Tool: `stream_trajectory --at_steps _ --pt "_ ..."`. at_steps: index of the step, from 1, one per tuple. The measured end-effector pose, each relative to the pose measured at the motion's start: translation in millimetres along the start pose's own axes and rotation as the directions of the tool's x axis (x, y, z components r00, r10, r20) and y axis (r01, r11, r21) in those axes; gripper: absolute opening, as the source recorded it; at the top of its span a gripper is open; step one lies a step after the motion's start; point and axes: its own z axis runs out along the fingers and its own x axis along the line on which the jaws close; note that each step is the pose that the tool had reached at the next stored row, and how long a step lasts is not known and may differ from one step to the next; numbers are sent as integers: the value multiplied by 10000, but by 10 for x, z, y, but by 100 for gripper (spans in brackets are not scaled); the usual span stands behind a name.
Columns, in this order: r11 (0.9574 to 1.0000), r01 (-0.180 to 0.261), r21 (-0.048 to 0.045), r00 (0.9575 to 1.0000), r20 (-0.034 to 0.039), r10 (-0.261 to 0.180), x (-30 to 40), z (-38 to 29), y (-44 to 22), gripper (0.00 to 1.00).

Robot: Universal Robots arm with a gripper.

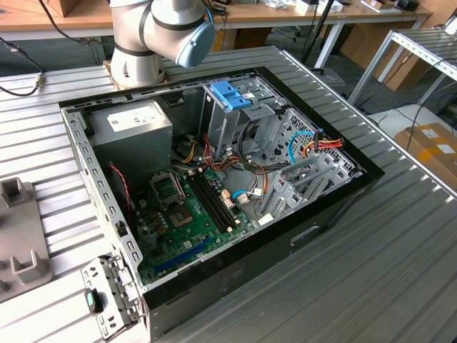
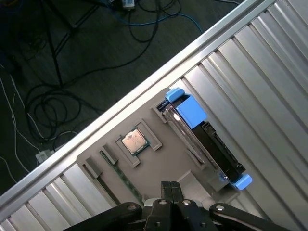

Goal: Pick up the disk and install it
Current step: 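Pick up the disk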

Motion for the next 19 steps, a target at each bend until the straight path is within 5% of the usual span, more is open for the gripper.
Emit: stream_trajectory --at_steps 19 --pt "9927 1206 -12 9927 -28 -1206 0 0 0 10"
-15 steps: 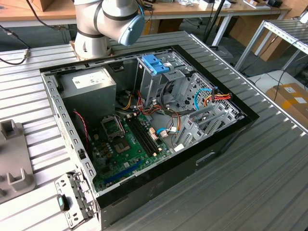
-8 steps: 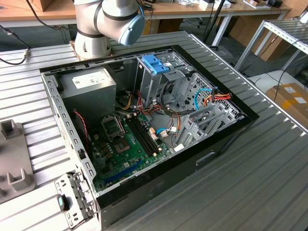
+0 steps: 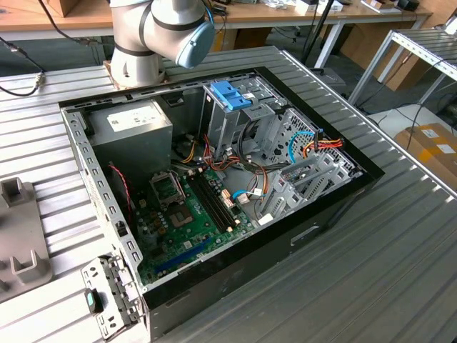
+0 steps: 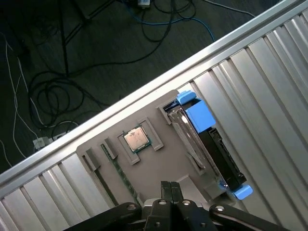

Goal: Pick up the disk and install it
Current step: 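Pick up the disk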

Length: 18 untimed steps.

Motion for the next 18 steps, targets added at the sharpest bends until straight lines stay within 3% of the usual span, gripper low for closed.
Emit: stream_trajectory --at_steps 10,18 --pt "9979 645 -7 9979 -13 -645 0 0 0 10" --pt "9930 1180 -13 9930 -25 -1180 0 0 0 10"
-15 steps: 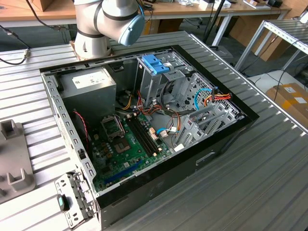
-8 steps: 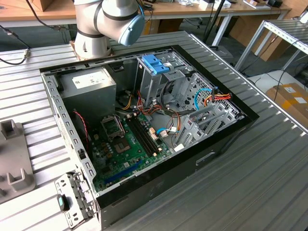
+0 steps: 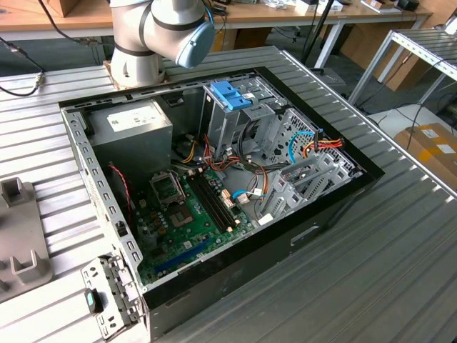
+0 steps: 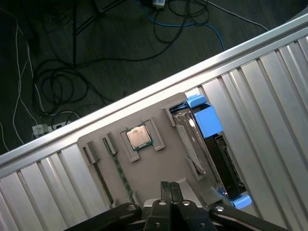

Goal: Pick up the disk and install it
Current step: 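Pick up the disk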

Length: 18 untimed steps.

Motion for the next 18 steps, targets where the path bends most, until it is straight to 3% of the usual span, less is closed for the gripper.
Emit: stream_trajectory --at_steps 10,18 --pt "9980 637 -6 9980 -13 -637 0 0 0 10" --pt "9928 1195 -13 9928 -25 -1195 0 0 0 10"
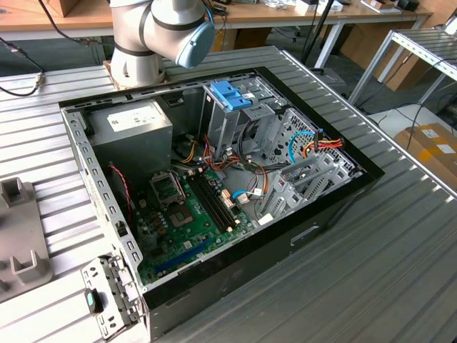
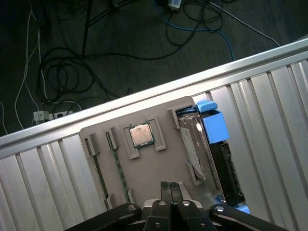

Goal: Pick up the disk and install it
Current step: 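Pick up the disk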

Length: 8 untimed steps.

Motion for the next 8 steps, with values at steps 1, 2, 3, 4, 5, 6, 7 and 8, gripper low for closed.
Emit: stream_trajectory --at_steps 1,2,3,4,5,6,7,8 --pt "10000 78 0 10000 -2 -78 0 0 0 10" --pt "9999 163 -1 9999 -4 -163 0 0 0 10" --pt "9997 264 -3 9997 -6 -264 0 0 0 10" --pt "9995 331 -4 9995 -7 -331 0 0 0 10" --pt "9992 408 -4 9992 -9 -408 0 0 0 10" --pt "9986 522 -5 9986 -11 -522 0 0 0 10" --pt "9979 651 -6 9979 -14 -651 0 0 0 10" --pt "9973 734 -7 9973 -16 -734 0 0 0 10"
